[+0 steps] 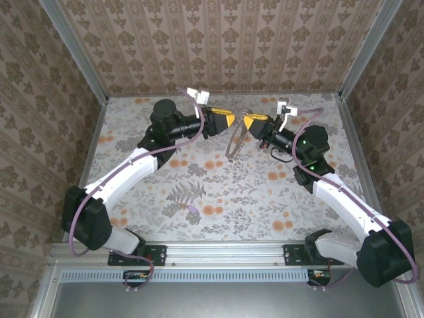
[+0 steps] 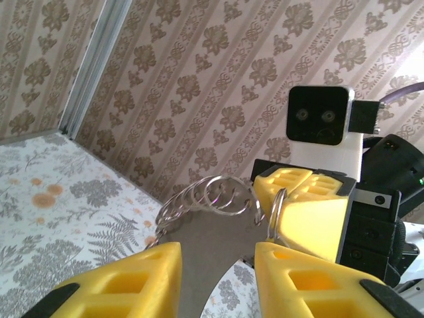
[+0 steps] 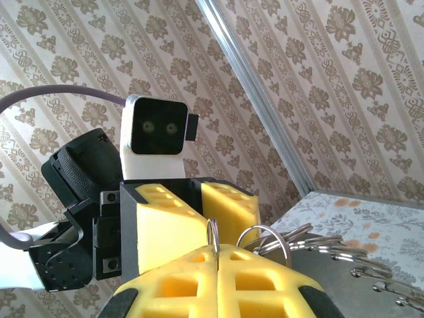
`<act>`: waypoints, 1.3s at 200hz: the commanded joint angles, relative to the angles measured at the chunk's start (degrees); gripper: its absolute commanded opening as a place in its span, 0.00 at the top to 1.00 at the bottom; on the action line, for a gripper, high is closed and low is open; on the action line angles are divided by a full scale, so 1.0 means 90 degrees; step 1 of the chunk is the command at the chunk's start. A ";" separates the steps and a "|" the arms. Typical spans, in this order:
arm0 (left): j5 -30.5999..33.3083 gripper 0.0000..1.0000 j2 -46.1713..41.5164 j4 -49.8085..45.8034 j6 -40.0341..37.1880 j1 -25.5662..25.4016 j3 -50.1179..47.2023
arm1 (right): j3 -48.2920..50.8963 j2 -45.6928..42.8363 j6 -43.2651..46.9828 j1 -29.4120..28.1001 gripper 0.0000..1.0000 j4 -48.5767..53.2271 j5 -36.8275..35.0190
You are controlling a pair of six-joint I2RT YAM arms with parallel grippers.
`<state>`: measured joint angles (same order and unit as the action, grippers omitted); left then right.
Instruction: Put the keys on the keyring
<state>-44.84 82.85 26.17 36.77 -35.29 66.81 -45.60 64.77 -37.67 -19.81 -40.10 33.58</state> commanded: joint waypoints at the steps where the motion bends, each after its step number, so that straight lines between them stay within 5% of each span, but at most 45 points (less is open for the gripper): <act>1: -0.0263 0.66 0.0023 0.0552 0.0192 -0.0073 0.0295 | -0.0187 -0.0046 0.0025 -0.0046 1.00 -0.0225 -0.0092; 132: -0.1066 0.73 -0.0021 -0.2859 -0.2150 0.0005 0.1645 | -0.0473 -0.0058 0.0479 -0.0040 1.00 0.0833 0.0589; 260: -0.1276 0.73 0.0238 -0.3168 -0.2289 0.0015 0.1793 | -0.0517 -0.0145 0.0579 -0.0078 1.00 0.1056 0.0776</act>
<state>-54.70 84.44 -1.56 17.69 -35.48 81.06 -48.29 64.77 -33.32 -20.10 -29.28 39.46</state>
